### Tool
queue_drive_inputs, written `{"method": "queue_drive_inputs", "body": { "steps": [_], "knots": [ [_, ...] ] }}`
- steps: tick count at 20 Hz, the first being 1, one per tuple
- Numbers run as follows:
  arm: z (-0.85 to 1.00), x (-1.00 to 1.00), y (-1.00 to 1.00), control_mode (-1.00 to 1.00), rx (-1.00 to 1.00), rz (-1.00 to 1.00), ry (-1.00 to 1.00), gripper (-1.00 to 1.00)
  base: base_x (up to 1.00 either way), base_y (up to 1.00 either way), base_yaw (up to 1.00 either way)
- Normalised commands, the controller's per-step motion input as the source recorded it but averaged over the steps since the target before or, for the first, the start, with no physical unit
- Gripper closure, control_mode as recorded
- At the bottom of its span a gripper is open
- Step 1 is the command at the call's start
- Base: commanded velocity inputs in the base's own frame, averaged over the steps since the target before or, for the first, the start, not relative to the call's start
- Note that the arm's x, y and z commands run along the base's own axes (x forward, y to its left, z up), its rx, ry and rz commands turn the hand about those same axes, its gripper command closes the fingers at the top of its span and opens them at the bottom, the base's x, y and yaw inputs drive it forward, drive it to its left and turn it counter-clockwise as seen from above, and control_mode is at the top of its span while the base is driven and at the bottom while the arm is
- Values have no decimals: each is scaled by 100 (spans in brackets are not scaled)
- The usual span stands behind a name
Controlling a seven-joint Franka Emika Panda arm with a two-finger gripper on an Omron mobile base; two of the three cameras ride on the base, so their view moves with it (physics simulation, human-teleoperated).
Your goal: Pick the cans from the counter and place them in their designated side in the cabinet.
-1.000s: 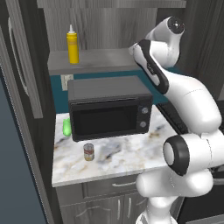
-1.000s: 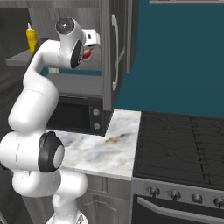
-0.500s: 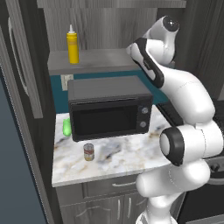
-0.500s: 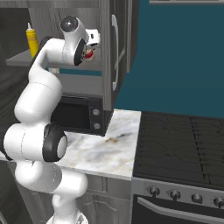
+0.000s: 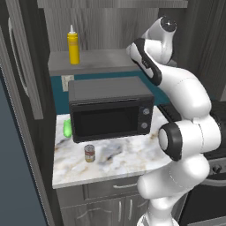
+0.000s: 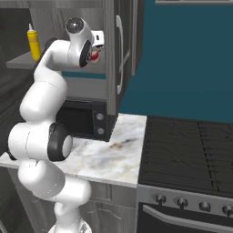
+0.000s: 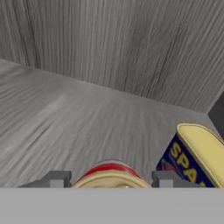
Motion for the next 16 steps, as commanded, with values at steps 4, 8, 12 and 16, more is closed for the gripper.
{"method": "queue_drive_inputs", "body": {
  "steps": [4,8,12,16],
  "knots": [
    [-7,25,0,-100,-1,0,0,100,0,0,0],
    [-9,22,0,-100,0,0,0,100,0,0,0],
    [-11,21,0,-100,-1,0,1,100,0,0,0],
    [-11,24,0,-100,-1,0,0,100,0,0,0]
  ]
}}
